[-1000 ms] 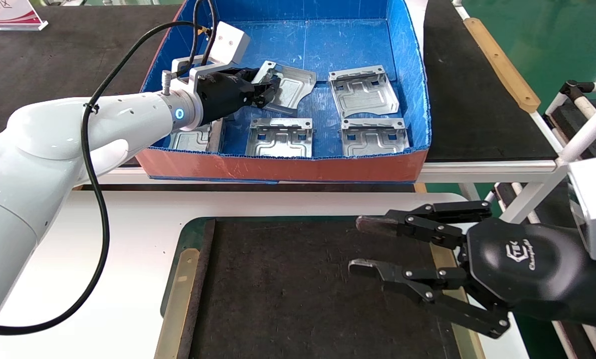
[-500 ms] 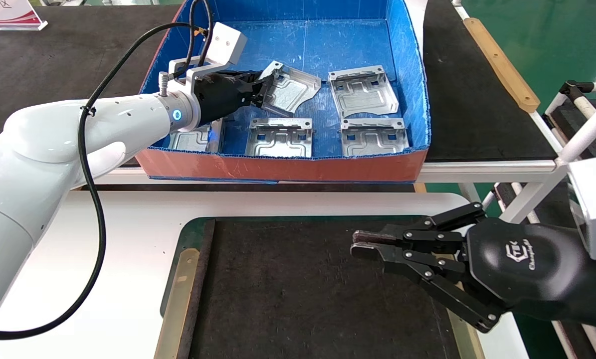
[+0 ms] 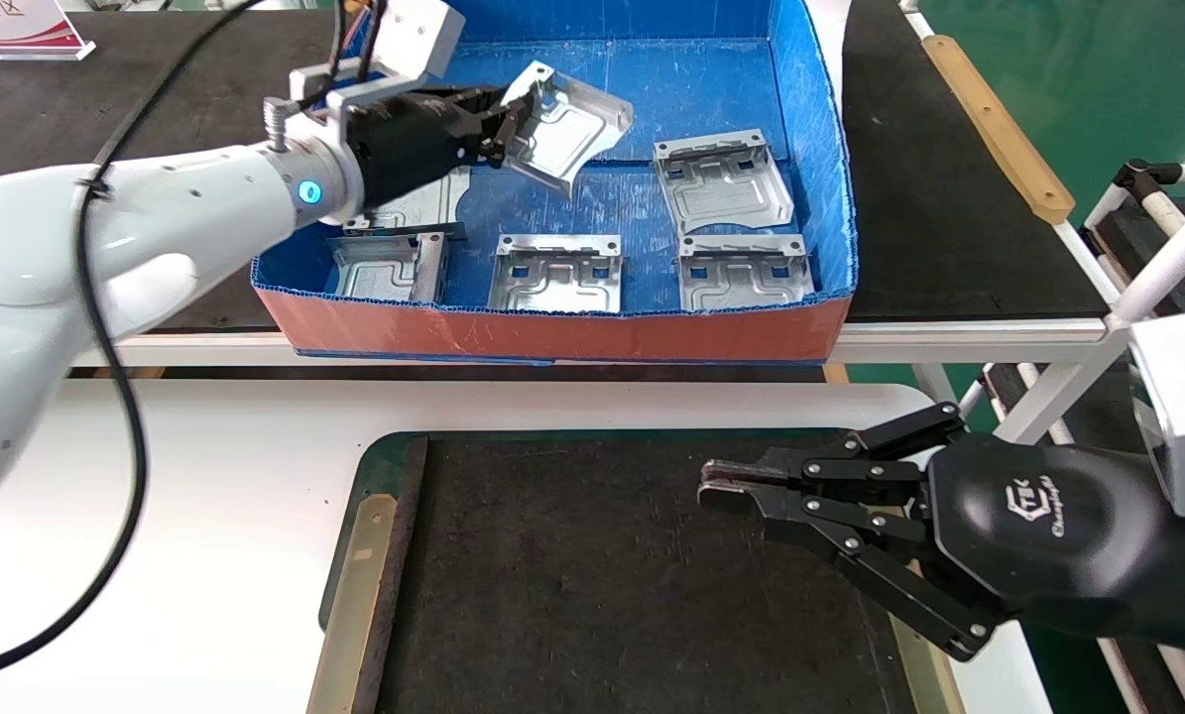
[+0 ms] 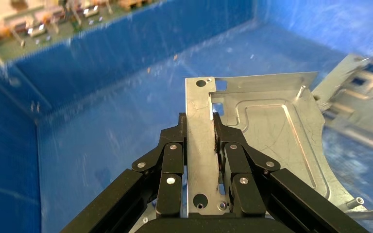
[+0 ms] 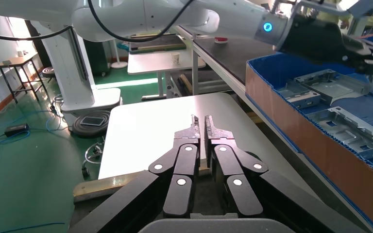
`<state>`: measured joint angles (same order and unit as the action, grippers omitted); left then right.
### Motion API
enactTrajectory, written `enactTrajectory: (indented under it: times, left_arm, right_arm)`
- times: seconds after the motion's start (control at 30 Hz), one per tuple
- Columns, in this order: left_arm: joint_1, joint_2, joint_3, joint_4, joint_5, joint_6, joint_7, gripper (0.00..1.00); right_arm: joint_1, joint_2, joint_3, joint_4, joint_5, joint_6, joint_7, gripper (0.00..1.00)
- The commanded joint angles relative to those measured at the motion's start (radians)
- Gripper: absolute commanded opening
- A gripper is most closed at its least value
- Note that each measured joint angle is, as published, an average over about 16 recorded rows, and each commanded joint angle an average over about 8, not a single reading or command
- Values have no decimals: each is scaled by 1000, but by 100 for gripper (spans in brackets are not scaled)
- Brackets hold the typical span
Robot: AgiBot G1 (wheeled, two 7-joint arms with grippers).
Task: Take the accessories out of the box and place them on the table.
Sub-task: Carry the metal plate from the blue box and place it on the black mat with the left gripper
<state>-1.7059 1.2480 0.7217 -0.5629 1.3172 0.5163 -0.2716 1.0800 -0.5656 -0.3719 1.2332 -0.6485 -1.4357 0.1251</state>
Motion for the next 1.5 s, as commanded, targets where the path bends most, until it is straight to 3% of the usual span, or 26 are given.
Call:
enactTrajectory:
  times: [0.03,0.4,0.7,1.07,1.5]
  left_arm:
    - [4,-17,-8,-30,-11,15,16,0]
    - [68,-167,-108,-202,-171,266,208,0]
    - [85,-235,-148,-178,-274,578,424,0]
    - [42,-253,-155,-30,-334,919,651,0]
    - [67,-218,-107,48,-324,1061,803,0]
  right_arm:
    - [0,0,0,0,0,0,0,100]
    - [0,0,0,0,0,0,0,100]
    - [0,0,0,0,0,0,0,100]
    - [0,0,0,0,0,0,0,100]
    - [0,0,0,0,0,0,0,100]
